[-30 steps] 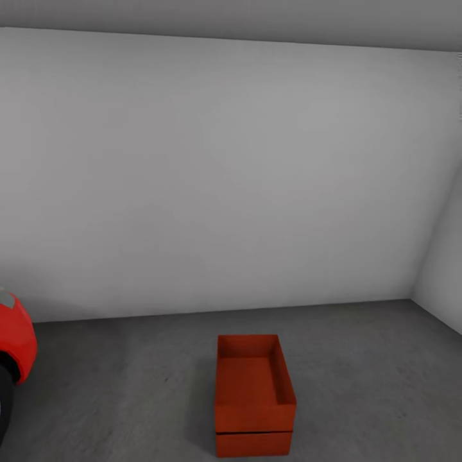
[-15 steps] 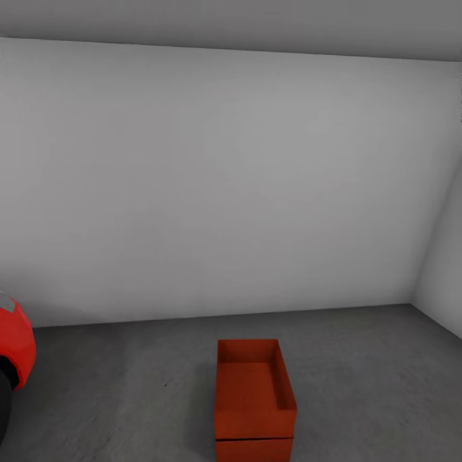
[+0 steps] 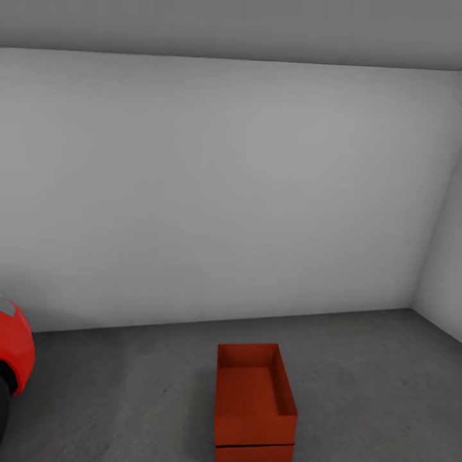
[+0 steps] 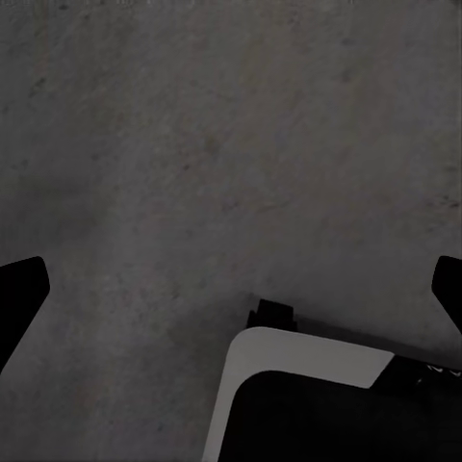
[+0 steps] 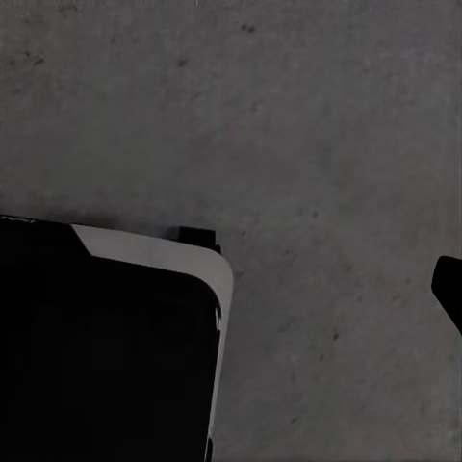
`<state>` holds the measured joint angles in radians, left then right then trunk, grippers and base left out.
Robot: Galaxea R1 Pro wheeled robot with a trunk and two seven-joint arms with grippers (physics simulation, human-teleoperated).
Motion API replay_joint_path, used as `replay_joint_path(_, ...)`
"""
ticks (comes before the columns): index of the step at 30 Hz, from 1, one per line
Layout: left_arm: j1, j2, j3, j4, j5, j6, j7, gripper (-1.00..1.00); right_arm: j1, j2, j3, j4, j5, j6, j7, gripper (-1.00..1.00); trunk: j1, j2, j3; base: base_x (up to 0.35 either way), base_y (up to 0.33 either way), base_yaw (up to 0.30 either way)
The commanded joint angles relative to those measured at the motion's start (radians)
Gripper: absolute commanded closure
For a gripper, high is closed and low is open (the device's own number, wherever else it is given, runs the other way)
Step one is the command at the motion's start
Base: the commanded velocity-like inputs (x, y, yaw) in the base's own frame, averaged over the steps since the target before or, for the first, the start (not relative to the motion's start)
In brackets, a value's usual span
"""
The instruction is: Move the two storage containers from the living room to the garage. In the garage, place one container on the floor and stack the other container on top of it (either order is fine).
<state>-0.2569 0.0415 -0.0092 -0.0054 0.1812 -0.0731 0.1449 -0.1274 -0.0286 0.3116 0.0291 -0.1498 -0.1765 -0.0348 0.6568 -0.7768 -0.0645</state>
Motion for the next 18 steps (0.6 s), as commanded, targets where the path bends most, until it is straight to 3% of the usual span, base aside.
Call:
replay_joint_path(1,-0.001,0.000,-0.002,0.001,0.007,-0.004,0.001,-1.00,-0.001,0.001,0.008,0.003,-0.010,-0.006,0.000,-1.00,0.000,-0.001,-0.001,0.000,0.000,0.000)
replay_joint_path(18,-0.001,0.000,-0.002,0.001,0.007,-0.004,0.001,-1.00,-0.001,-0.001,0.009,0.003,-0.011,-0.003,-0.011,-1.00,0.000,-0.001,0.002,0.000,0.000,0.000)
